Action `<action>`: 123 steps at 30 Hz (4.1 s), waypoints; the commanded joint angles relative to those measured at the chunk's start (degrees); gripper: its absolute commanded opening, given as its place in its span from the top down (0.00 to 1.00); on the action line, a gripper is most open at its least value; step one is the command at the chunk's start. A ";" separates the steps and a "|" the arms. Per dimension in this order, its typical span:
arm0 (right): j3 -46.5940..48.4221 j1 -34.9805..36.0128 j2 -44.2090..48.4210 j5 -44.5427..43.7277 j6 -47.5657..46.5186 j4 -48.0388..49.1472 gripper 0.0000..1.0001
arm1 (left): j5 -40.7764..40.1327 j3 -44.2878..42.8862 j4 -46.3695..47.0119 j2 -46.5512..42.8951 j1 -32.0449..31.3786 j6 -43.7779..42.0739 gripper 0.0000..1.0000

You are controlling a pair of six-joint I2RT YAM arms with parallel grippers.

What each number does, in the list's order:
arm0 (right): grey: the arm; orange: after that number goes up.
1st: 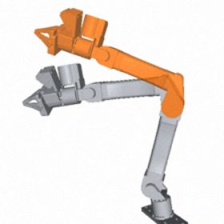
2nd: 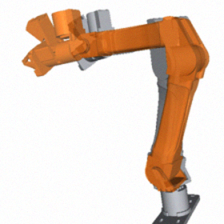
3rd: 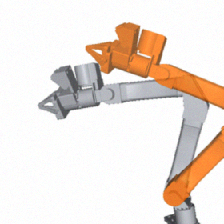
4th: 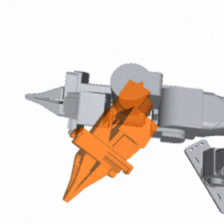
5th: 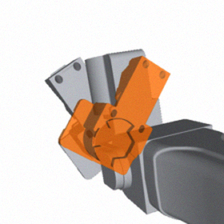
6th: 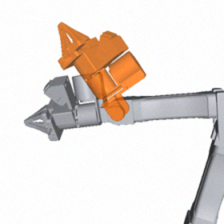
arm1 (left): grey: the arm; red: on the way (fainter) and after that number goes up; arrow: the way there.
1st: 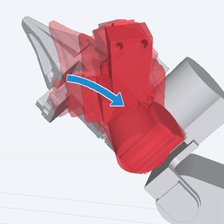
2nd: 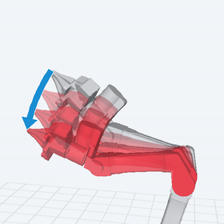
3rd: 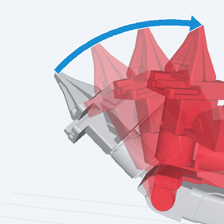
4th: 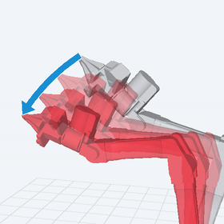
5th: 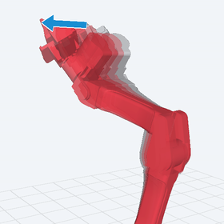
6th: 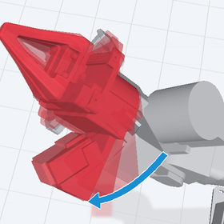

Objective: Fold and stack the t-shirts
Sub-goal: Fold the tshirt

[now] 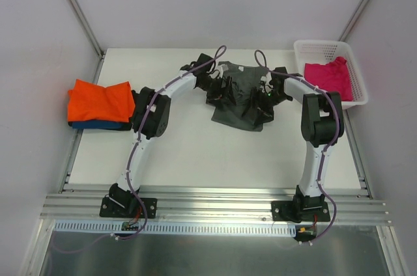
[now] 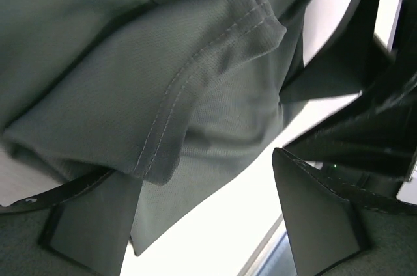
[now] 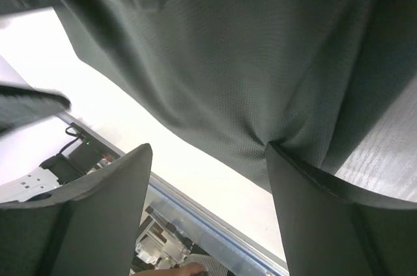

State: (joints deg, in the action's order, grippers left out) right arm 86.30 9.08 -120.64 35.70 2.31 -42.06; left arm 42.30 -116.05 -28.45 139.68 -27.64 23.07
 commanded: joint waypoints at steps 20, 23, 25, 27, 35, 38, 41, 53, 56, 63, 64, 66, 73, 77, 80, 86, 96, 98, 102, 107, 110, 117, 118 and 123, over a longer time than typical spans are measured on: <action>-0.43 1.03 2.78 -4.50 -3.71 0.67 0.24 | -2.93 -3.75 1.55 -3.97 2.50 -1.36 0.22; 0.09 1.20 2.17 -4.41 -3.71 0.67 0.24 | -3.19 -2.26 1.38 -5.81 2.06 -1.36 0.22; 0.44 1.29 1.99 -4.33 -3.54 0.75 0.24 | -3.02 -1.11 1.29 -7.48 1.62 -1.45 0.22; 0.80 1.38 1.72 -4.06 -3.54 0.75 0.24 | -2.93 0.56 1.03 -8.45 1.36 -1.36 0.22; 1.50 1.64 1.20 -3.45 -2.75 1.55 0.24 | -2.84 1.35 0.50 -8.46 0.31 -1.98 0.21; 1.59 1.64 1.02 -3.36 -2.74 1.63 0.24 | -2.58 1.00 0.50 -7.32 -0.40 -1.45 0.21; 1.59 1.64 0.67 -3.36 -2.75 1.72 0.24 | -2.58 0.39 0.58 -5.82 -0.84 -1.19 0.21; 1.94 1.64 0.40 -3.45 -2.75 1.81 0.24 | -2.49 -3.57 1.20 -0.20 -0.93 0.04 0.29; 1.94 1.55 0.49 -3.62 -2.66 1.90 0.24 | -2.75 -3.92 1.38 0.16 -0.75 0.13 0.36; 1.76 1.64 0.41 -3.80 -2.66 1.81 0.24 | -3.19 -4.80 1.73 0.33 -0.05 0.31 0.43; 1.59 1.55 0.49 -3.80 -2.66 1.81 0.24 | -3.19 -4.71 1.82 0.25 -0.05 0.31 0.44; 1.68 1.73 0.41 -3.80 -2.66 1.98 0.24 | -3.11 -4.71 1.90 0.16 -0.05 0.48 0.48; 1.94 1.90 0.32 -3.80 -2.57 2.25 0.24 | -3.10 -5.41 2.34 1.30 0.04 0.84 0.57; 1.68 1.82 0.49 -3.71 -2.92 2.07 0.24 | -3.28 -6.21 2.69 2.35 0.04 0.84 0.58; 1.41 1.99 0.49 -3.71 -3.01 2.16 0.24 | -3.89 -6.73 2.78 2.62 0.04 0.92 0.56; 1.59 1.99 0.05 -3.36 -2.66 2.51 0.24 | -4.86 -7.26 2.87 4.02 0.48 1.01 0.56; 1.59 1.99 0.32 -3.10 -2.74 2.60 0.24 | -8.72 -8.84 2.87 2.53 1.01 -0.39 1.00; 1.41 2.08 0.84 -3.10 -2.92 2.60 0.24 | -10.21 -10.50 2.96 1.57 1.36 -0.92 1.00; 0.36 1.99 1.63 -3.10 -3.18 2.69 0.24 | -12.07 -14.28 4.36 1.91 1.80 -1.71 0.97; -0.78 1.99 2.34 -3.36 -3.62 3.13 0.24 | -12.95 -17.98 6.47 5.07 1.45 -3.29 0.19; -1.48 1.99 2.95 -3.53 -4.06 3.04 0.24 | -14.18 -18.34 7.09 6.04 0.92 -4.08 0.09; -0.88 1.91 3.48 -3.54 -4.33 2.60 0.24 | -16.02 -17.46 5.95 3.86 1.09 -5.84 0.09; -0.44 1.99 3.74 -3.54 -4.50 2.25 0.24 | -16.37 -17.11 5.60 1.93 1.44 -6.19 0.10; 4.83 1.56 6.55 -1.61 -5.30 -0.04 0.24 | -11.99 -7.54 3.40 -7.91 1.89 -3.39 0.22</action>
State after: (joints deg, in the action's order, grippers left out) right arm 86.70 10.39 -118.93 32.97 -1.17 -40.56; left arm 27.99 -126.80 -23.64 141.43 -26.37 18.94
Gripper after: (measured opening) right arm 0.763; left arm 0.798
